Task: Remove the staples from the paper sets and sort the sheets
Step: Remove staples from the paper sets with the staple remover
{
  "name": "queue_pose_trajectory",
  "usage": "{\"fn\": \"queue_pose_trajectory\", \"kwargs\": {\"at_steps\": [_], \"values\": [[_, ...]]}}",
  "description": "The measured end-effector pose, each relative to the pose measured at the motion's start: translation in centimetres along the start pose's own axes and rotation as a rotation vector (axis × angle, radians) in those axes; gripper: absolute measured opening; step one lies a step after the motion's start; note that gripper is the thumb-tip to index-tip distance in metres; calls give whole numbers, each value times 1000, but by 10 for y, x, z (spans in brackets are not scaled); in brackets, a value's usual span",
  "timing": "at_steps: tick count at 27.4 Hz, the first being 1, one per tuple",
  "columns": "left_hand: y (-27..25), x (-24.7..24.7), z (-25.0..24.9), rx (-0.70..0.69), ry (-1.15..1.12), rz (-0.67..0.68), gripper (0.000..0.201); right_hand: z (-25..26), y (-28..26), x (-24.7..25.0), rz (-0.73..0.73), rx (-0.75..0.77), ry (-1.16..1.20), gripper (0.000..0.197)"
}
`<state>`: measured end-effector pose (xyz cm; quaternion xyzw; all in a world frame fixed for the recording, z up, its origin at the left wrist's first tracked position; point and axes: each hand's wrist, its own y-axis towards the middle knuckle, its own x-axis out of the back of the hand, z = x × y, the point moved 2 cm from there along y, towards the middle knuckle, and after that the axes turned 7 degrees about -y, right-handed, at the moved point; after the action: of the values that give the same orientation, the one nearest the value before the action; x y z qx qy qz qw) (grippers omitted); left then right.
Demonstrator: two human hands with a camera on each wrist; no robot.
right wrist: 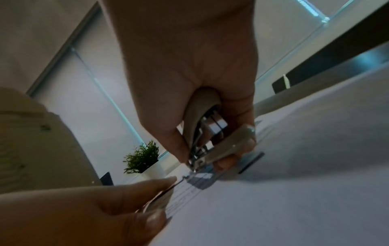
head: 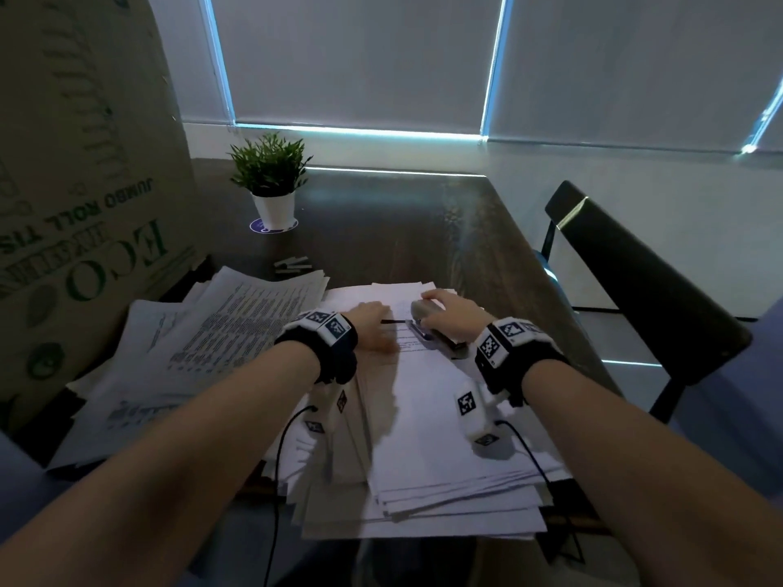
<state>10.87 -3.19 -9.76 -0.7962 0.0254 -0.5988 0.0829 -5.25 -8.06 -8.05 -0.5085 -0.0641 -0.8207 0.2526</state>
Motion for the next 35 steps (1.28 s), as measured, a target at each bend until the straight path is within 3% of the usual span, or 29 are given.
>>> {"fn": "queue_pose_trajectory", "kwargs": {"at_steps": [3, 6, 22, 28, 32, 35], "values": [[-5, -13, -3, 100, 107, 82, 95, 13, -4, -2, 18, 98, -208, 51], [-11, -16, -6, 179, 128, 120, 106, 23, -9, -8, 37, 148, -296, 45], [-4, -20, -2, 221, 189, 197, 109, 21, 6, -29, -39, 159, -356, 47], [-3, -19, -3, 223, 187, 207, 110, 27, 19, -30, -23, 265, -485, 28], [-2, -20, -2, 231, 194, 201, 114, 16, 22, -20, 35, 249, -305, 30], [-1, -19, -4, 235, 207, 215, 114, 5, 27, -9, 122, 240, -20, 27]]}}
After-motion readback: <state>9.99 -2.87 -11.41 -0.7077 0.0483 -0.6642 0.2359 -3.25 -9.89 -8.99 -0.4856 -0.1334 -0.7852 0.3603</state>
